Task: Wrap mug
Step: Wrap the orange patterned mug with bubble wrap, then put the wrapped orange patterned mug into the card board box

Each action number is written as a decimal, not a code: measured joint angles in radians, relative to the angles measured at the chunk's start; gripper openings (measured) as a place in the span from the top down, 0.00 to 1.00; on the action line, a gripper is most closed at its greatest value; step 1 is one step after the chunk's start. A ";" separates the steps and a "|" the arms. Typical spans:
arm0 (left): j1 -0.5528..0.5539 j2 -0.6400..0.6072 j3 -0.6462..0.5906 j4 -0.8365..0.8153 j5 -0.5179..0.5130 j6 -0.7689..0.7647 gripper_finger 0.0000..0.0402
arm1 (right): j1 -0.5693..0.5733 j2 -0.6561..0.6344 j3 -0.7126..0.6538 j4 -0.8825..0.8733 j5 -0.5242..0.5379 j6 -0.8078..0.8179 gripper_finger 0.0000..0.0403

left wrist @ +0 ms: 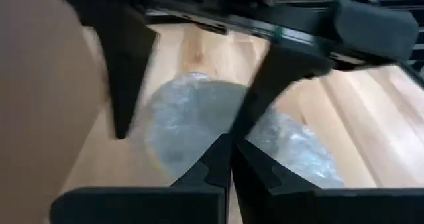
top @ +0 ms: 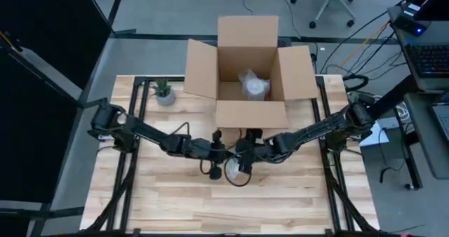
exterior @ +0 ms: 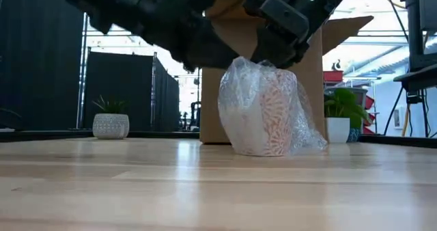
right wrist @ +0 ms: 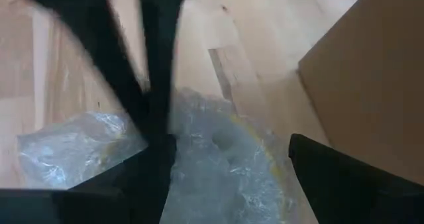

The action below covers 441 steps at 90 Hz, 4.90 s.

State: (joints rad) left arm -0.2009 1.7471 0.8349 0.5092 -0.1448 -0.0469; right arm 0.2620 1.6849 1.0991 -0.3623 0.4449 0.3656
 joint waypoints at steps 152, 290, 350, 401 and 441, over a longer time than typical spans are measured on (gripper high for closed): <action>0.013 0.022 0.003 0.009 -0.009 -0.025 1.00 | 0.019 0.043 0.143 -0.273 -0.286 -0.269 0.31; -0.086 -0.256 0.001 -0.135 0.014 -0.028 1.00 | 0.129 -0.010 0.147 -0.259 -0.297 -0.202 0.93; -0.198 -0.458 0.001 -0.299 0.010 -0.080 1.00 | 0.282 -0.280 0.146 -0.027 -0.282 -0.098 0.93; -0.196 -0.487 0.002 -0.548 -0.099 -0.072 1.00 | 0.122 -0.463 0.152 0.449 -0.254 -0.710 0.93; -0.108 -0.487 0.002 -0.583 -0.122 0.002 1.00 | -0.621 -0.382 0.222 0.277 -0.191 -0.669 0.93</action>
State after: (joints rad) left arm -0.3092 1.2598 0.8368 -0.0734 -0.2665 -0.0452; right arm -0.3585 1.3033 1.3211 -0.0850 0.2535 -0.3038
